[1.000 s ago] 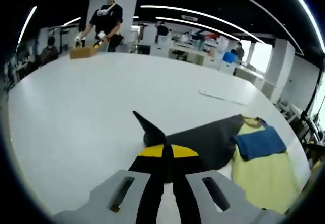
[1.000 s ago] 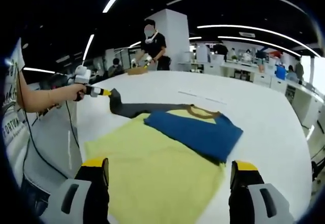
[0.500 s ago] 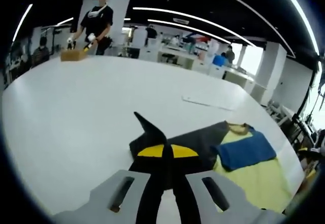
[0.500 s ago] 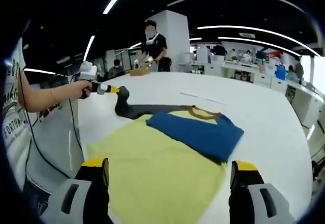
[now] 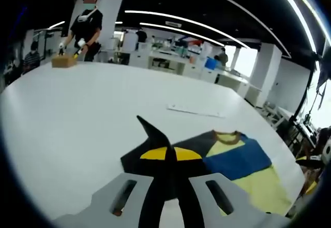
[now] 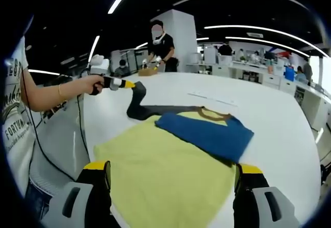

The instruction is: Fold the garment on the visible template until the final outline fits inside the template.

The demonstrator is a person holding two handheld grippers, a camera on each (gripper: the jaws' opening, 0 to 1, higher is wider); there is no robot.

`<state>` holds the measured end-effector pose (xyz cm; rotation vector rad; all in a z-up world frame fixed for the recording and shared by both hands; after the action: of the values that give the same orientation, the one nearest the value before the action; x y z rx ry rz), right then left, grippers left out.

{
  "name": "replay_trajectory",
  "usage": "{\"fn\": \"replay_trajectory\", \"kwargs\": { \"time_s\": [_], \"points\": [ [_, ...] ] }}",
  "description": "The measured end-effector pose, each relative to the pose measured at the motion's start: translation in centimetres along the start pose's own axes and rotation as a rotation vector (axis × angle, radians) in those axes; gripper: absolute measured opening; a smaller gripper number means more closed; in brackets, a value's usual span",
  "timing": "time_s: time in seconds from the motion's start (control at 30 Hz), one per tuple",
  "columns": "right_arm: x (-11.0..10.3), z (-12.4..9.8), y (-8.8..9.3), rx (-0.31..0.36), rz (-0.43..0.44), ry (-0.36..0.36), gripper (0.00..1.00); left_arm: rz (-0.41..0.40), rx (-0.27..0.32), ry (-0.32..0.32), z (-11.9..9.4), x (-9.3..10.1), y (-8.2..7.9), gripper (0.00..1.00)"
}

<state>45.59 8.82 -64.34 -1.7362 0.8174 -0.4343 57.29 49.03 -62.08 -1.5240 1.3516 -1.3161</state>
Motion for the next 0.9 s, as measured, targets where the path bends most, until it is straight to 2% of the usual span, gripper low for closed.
{"fn": "replay_trajectory", "kwargs": {
  "time_s": [0.5,0.57,0.8,0.9],
  "points": [
    [-0.4,0.0,0.1,-0.007,0.011,-0.005,0.97,-0.022,0.007,0.104,2.4,4.8,-0.8,0.00],
    [-0.5,0.0,0.4,-0.024,0.004,0.001,0.97,-0.022,0.007,0.130,2.7,5.5,-0.8,0.00],
    [-1.0,0.2,0.4,-0.017,0.013,-0.017,0.98,0.002,0.018,0.203,3.6,7.9,-1.3,0.00],
    [-1.2,0.2,0.3,-0.012,0.010,-0.027,0.98,-0.020,0.029,0.236,4.0,9.1,-1.4,0.00]
  ]
}}
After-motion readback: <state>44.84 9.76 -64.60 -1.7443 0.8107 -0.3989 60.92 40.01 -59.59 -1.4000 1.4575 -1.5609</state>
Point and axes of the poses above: the point that each gripper's makers call its tool centre point, and the gripper's own axes: z roughly forward along the fingers, x roughly to its right, y roughly out of its underside, the point moved 8 cm from there along -z, roughly backward along the fingers, and after that the axes turned 11 degrees about x, right-handed, at the moved point
